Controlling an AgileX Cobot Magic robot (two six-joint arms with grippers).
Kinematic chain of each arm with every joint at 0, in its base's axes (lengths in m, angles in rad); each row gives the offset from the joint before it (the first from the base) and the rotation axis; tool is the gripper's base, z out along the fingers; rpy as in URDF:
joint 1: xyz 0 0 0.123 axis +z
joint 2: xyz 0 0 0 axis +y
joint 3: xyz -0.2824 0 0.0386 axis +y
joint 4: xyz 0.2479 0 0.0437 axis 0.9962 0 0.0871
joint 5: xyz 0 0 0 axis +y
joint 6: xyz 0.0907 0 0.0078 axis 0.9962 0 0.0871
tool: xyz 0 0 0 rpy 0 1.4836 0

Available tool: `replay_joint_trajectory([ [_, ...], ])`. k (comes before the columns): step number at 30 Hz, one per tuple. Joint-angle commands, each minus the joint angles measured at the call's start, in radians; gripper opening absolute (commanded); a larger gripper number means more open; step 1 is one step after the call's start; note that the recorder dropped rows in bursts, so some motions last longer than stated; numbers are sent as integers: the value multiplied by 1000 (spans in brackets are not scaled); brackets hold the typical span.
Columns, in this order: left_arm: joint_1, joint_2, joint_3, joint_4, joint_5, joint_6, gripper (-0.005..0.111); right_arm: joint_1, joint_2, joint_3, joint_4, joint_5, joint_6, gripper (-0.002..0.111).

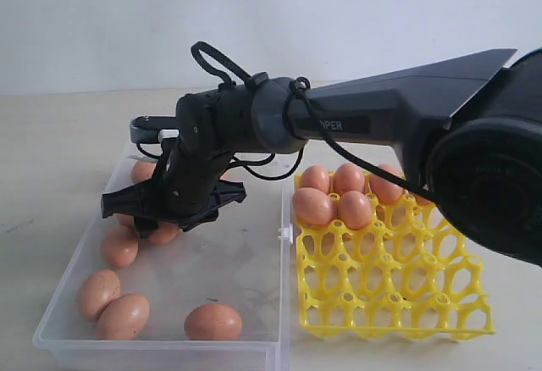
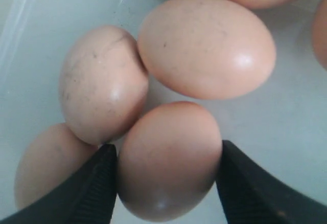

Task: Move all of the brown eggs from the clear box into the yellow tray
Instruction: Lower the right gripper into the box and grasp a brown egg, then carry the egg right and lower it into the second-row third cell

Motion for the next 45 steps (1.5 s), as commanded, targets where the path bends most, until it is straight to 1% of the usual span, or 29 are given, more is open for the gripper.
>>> replay_joint_trajectory([
  [1, -6, -6, -4, -2, -9, -5, 0, 1, -44, 6, -93, -25, -4, 0],
  [4, -6, -6, -4, -2, -9, -5, 0, 1, -112, 85, -235, -146, -2, 0],
  [5, -6, -6, -4, -2, -9, -5, 0, 7, -146, 137, -278, -220, 2, 0],
  [7, -6, -6, -4, -2, -9, -5, 0, 7, -222, 252, -291, -372, -2, 0],
  [8, -6, -6, -4, -2, -9, -5, 0, 7, -277, 335, -278, -475, -2, 0],
  [10, -6, -6, -4, -2, -9, -5, 0, 4, -361, 460, -273, -606, -9, 0],
  [12, -6, -6, -4, -2, -9, -5, 0, -15, -448, 583, -268, -693, -86, 0],
  [13, -6, -6, -4, -2, -9, -5, 0, -26, -480, 625, -249, -709, -145, 0],
  [16, -6, -6, -4, -2, -9, -5, 0, -79, -582, 756, -163, -716, -409, 0],
  [18, -6, -6, -4, -2, -9, -5, 0, -119, -647, 840, -89, -725, -528, 0],
  [21, -6, -6, -4, -2, -9, -5, 0, -176, -730, 963, -38, -794, -585, 0],
  [26, -6, -6, -4, -2, -9, -5, 0, -267, -809, 1123, -28, -922, -587, 0],
  [29, -6, -6, -4, -2, -9, -5, 0, -309, -813, 1187, -16, -973, -587, 0],
  [33, -6, -6, -4, -2, -9, -5, 0, -340, -795, 1240, -16, -1005, -587, 0],
  [36, -6, -6, -4, -2, -9, -5, 0, -362, -777, 1245, 25, -1013, -614, 0],
  [40, -6, -6, -4, -2, -9, -5, 0, -374, -741, 1245, 185, -1033, -719, 0],
  [45, -6, -6, -4, -2, -9, -5, 0, -374, -702, 1243, 190, -1033, -730, 0],
])
